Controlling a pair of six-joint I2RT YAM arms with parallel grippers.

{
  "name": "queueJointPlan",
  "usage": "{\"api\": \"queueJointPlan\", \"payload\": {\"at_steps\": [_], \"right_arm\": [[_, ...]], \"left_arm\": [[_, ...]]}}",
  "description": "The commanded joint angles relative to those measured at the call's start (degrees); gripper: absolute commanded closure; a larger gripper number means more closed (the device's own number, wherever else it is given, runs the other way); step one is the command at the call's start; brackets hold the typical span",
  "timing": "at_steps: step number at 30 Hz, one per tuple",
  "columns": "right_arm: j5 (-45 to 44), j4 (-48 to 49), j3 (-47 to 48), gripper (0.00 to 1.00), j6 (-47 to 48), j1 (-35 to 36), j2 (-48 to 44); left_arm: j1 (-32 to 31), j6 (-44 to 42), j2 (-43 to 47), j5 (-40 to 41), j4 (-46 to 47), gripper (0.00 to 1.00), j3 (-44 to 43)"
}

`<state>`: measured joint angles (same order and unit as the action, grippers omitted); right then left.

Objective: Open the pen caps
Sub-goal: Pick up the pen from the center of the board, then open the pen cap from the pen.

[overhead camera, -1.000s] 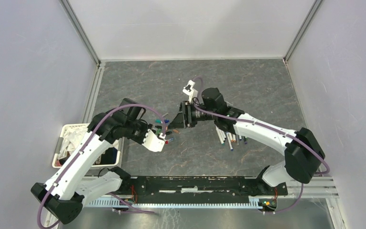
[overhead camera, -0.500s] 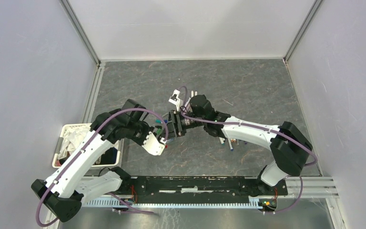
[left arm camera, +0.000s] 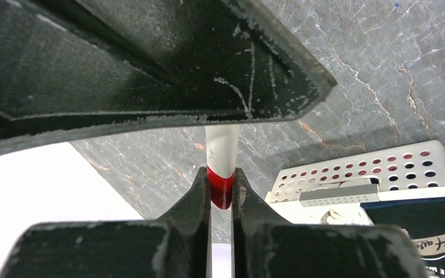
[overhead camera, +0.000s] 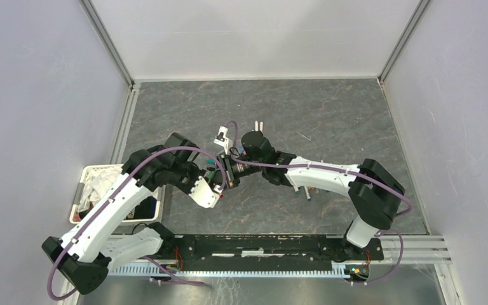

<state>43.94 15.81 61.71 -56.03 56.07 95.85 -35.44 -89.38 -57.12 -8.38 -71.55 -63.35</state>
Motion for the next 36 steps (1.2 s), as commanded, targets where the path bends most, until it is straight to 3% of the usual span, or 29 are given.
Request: {"api": "queueJointPlan", "payload": {"at_steps": [1,3,4,5,7,10,14,22,32,36], "right_arm": [[1.02,2.35,2.3,0.86,-0.02,0.38,0.8],[1.75,2.76,2.28,1.0,0.18,0.29,0.83],[3.62,2.45,1.59,1.0,2.33,-0.37,-0.05],[4.96,2.0,1.13,1.0,3.98,-0.73,-0.61],[7.23,-0.98,-0.19,1.0,8.4,-1.69,-1.95],[9.13,-6.56,-2.64,1.0,15.87,-3.18,-4.13],[11.39,-9.2,-4.46,1.0,20.79,-3.87,-5.41],[12.05,-13.59,-0.72,1.0,25.2,-4.02,-3.89],[12.13,-13.99,1.86,1.0,25.15,-4.33,-2.4],[11.78,-13.75,1.67,1.0,24.91,-4.44,-2.51]], "left_arm": [[-0.54,-1.89,0.06,-0.69,0.59,0.98,-0.26],[-0.68,-1.45,0.08,-1.81,0.24,0.92,-0.57],[-0.76,-0.74,-0.23,-4.29,-1.74,0.55,-1.21],[-0.74,-0.11,-0.43,-5.1,-2.17,0.45,-1.39],[-0.76,1.94,-1.08,-6.96,-3.21,0.36,-2.06],[-0.77,5.35,-3.23,-11.1,-5.69,0.29,-4.47],[-0.77,8.57,-6.3,-16.59,-7.97,0.28,-7.71],[-0.92,11.86,-9.5,-23.0,-12.06,0.42,-12.14],[-1.3,14.36,-8.16,-20.86,-8.98,0.46,-7.67],[-1.45,15.99,-8.48,-19.47,-6.68,0.56,-6.91]]}}
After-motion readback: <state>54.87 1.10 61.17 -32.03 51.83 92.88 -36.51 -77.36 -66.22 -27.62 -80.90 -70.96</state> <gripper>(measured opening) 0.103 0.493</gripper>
